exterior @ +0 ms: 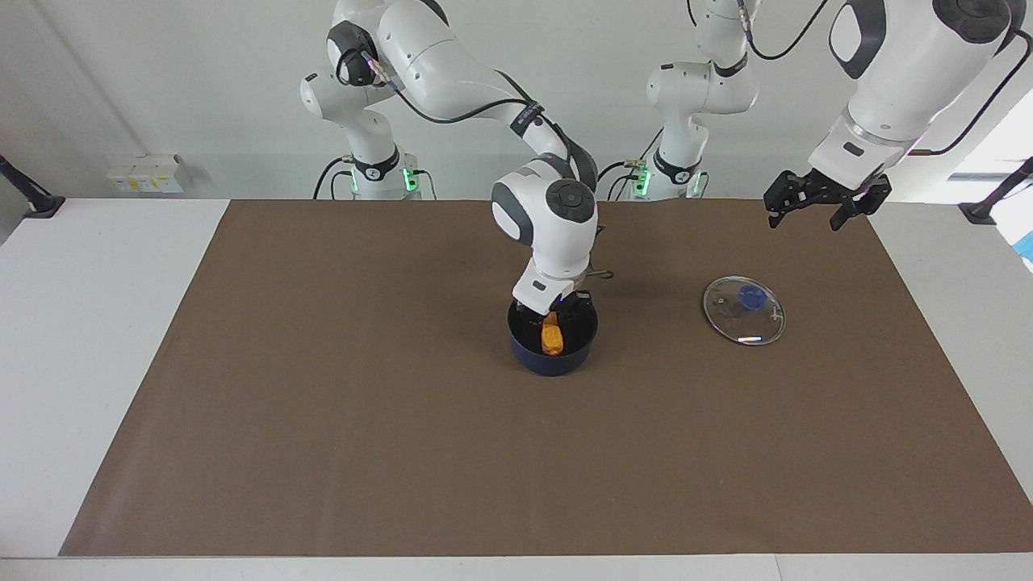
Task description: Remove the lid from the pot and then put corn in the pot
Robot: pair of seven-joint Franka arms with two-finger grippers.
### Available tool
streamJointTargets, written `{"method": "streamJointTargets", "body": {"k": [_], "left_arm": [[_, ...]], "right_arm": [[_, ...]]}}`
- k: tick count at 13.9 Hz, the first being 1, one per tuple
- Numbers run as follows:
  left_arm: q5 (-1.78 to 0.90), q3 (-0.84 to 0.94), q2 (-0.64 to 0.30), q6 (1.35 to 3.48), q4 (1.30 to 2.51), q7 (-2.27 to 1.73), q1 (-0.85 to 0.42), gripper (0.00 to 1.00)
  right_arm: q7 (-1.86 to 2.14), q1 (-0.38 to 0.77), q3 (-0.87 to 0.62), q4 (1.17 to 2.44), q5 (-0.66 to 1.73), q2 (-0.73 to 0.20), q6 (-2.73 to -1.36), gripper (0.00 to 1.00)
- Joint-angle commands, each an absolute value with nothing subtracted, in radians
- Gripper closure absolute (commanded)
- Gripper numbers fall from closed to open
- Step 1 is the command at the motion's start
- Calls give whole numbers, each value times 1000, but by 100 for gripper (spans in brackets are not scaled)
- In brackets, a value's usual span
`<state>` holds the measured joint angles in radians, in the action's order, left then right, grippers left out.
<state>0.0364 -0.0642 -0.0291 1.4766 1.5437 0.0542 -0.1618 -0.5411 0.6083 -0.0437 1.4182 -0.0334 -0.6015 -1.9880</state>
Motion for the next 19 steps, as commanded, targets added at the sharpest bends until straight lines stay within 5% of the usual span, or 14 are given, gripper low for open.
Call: {"method": "streamJointTargets", "body": {"k": [1, 7, 19], "left_arm": [[18, -66, -26, 1459, 1537, 64, -155, 0], [18, -66, -26, 1459, 1537, 64, -155, 0], [18, -66, -26, 1460, 1537, 64, -155, 0]], "right_arm": [[-518, 595, -51, 1456, -35, -571, -2010, 40], [-548, 568, -19, 1442, -28, -467, -1994, 27], [-526, 148, -18, 1578, -28, -109, -1829, 0]]}}
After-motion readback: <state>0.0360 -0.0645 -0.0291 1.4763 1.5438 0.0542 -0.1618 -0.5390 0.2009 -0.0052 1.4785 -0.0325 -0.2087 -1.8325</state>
